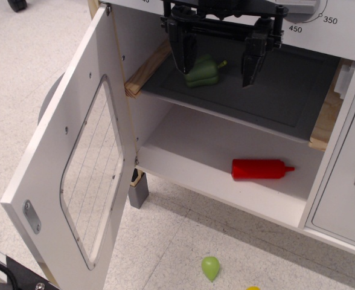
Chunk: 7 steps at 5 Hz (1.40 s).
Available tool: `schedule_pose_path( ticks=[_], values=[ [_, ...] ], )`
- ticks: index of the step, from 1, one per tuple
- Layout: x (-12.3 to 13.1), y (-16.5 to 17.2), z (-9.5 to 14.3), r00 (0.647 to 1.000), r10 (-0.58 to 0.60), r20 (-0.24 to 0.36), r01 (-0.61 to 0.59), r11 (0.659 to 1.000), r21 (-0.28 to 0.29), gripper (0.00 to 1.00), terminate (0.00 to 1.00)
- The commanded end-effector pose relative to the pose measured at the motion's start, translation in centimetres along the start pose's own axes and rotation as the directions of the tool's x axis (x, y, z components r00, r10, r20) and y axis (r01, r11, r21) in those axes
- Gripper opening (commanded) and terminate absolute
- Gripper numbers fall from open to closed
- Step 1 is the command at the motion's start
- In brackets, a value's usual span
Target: Close oven
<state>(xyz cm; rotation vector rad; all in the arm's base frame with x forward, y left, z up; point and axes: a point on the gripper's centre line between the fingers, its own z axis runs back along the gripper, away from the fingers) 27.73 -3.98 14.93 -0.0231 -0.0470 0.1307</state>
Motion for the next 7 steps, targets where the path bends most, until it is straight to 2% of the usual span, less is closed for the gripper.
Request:
schedule_pose_path(
  ticks=[1,2,3,4,5,6,7],
  values=[
    [0.0,0.0,0.0,1.0,0.0,0.0,0.0,1.0,0.0,1.0,0.0],
    [1.4,3.4,1.3,0.999,0.048,0.023,-0.048,0.999,0.009,1.0,0.0],
    [2.3,8.2,1.6,0.992,0.081,0.098,-0.085,0.996,0.038,1.0,0.0],
    [2.5,12.5,2.9,0.979,0.12,0.167,-0.129,0.991,0.042,1.0,0.0],
    [1.9,15.6,3.2,0.972,0.131,0.194,-0.151,0.984,0.091,1.0,0.0],
    [0.6,17.5,2.7,0.976,0.156,0.154,-0.172,0.98,0.1,1.0,0.0],
    [0.2,17.0,0.8,0.978,0.189,0.083,-0.192,0.981,0.026,1.0,0.0]
  ],
)
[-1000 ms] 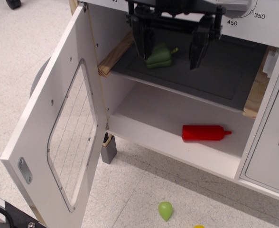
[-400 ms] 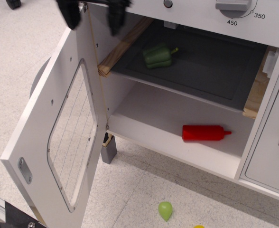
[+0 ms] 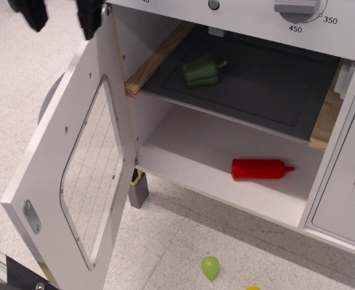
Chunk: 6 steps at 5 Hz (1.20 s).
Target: Close oven
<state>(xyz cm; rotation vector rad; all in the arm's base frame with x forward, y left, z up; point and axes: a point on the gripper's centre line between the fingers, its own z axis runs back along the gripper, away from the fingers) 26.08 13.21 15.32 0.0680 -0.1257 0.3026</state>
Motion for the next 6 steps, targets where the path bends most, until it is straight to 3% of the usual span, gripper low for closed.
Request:
schedule_pose_path(
  ticks=[1,3,6],
  values=[
    [-0.7,-1.4,-0.8,0.996,0.056,-0.068,-0.063,0.992,-0.108,1.0,0.0],
    [-1.1,-4.0,-4.1,0.988,0.117,-0.106,-0.126,0.988,-0.09,1.0,0.0],
    [-1.7,-10.8,-3.6,0.983,0.138,-0.121,-0.156,0.975,-0.157,1.0,0.0]
  ],
)
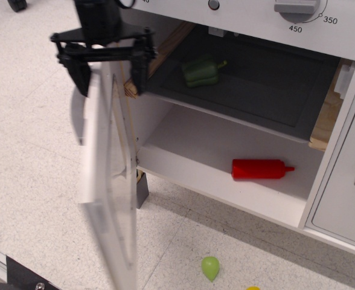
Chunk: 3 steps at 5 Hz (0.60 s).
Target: Close oven
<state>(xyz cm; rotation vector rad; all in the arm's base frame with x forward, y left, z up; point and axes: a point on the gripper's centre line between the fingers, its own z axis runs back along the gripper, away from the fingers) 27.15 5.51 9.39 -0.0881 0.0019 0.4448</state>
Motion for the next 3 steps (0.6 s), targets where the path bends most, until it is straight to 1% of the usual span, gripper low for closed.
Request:
schedule_pose_path(
  ticks=[1,2,3],
  values=[
    [-0.2,-5.5,1.6,0.999,0.015,0.047,-0.012,0.998,-0.056,1.0,0.0],
    [-0.2,-6.8,2.8,0.995,0.02,0.102,-0.013,0.997,-0.072,1.0,0.0],
    [-1.2,-7.6,5.9,0.987,-0.02,0.158,0.033,0.996,-0.081,1.0,0.0]
  ],
)
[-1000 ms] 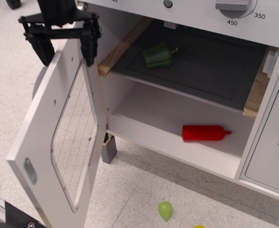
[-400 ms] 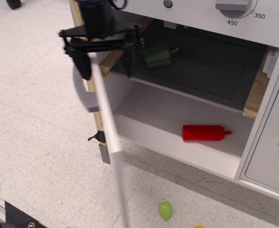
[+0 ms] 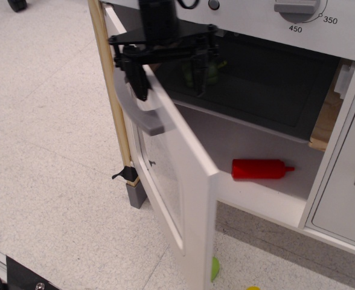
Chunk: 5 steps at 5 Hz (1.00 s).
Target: Close oven
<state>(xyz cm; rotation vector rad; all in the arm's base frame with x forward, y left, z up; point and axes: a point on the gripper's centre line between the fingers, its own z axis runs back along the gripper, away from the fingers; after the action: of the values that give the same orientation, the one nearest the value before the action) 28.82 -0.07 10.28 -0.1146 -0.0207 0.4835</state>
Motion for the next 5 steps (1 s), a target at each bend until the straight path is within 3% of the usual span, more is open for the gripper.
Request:
schedule_pose_path(
  ticks=[1,2,3,4,5],
  values=[
    [-3.0,-0.7,6.8,0.968,-0.219,0.124,0.221,0.975,-0.006,1.0,0.0],
    [-5.6,3.5,6.7,0.893,-0.418,0.169,0.413,0.908,0.066,1.0,0.0],
    [-4.7,8.1,5.7,0.871,-0.471,0.138,0.459,0.882,0.112,1.0,0.0],
    [-4.3,10.5,3.2,0.834,-0.542,0.101,0.524,0.837,0.159,1.0,0.0],
    [-4.8,9.0,1.1,0.823,-0.566,0.059,0.554,0.821,0.139,1.0,0.0]
  ],
)
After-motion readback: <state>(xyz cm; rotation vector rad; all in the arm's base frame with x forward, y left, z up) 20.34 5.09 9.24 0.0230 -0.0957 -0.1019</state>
